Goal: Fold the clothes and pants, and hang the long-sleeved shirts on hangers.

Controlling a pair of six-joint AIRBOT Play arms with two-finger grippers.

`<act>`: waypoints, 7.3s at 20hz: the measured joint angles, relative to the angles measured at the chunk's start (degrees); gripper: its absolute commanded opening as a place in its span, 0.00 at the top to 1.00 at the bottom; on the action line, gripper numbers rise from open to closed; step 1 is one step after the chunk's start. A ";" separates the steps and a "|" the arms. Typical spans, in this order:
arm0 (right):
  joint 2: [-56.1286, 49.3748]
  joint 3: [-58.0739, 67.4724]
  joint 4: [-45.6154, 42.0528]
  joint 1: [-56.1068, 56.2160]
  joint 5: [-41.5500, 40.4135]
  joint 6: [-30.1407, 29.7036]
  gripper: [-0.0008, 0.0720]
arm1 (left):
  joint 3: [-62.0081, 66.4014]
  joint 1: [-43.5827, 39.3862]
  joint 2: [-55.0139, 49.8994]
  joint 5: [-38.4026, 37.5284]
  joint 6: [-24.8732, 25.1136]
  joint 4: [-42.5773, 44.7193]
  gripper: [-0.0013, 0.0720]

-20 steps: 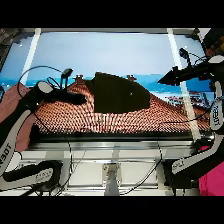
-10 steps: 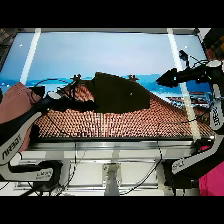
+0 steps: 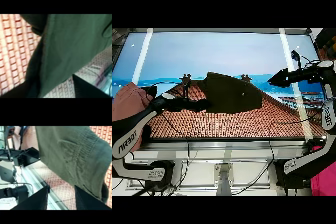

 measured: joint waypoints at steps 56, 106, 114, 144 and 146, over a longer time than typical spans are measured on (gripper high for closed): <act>17.40 4.46 17.18 12.37 -16.81 -7.72 0.95 | 29.86 0.76 16.44 17.55 8.31 -22.51 0.97; 2.08 23.30 1.49 11.74 -16.68 6.86 0.96 | 42.12 1.42 1.07 -2.99 -5.81 9.94 0.98; 18.23 -2.71 -3.26 11.43 -10.21 8.07 0.96 | 8.44 -2.64 25.97 2.38 -7.91 17.59 0.98; 49.79 -54.40 -9.86 11.43 -42.88 29.31 0.96 | 8.92 -12.37 22.71 15.23 -9.99 20.37 0.98; 48.63 -54.25 -9.99 11.43 -50.99 31.10 0.96 | 12.76 -14.99 16.26 20.39 -8.83 20.31 0.98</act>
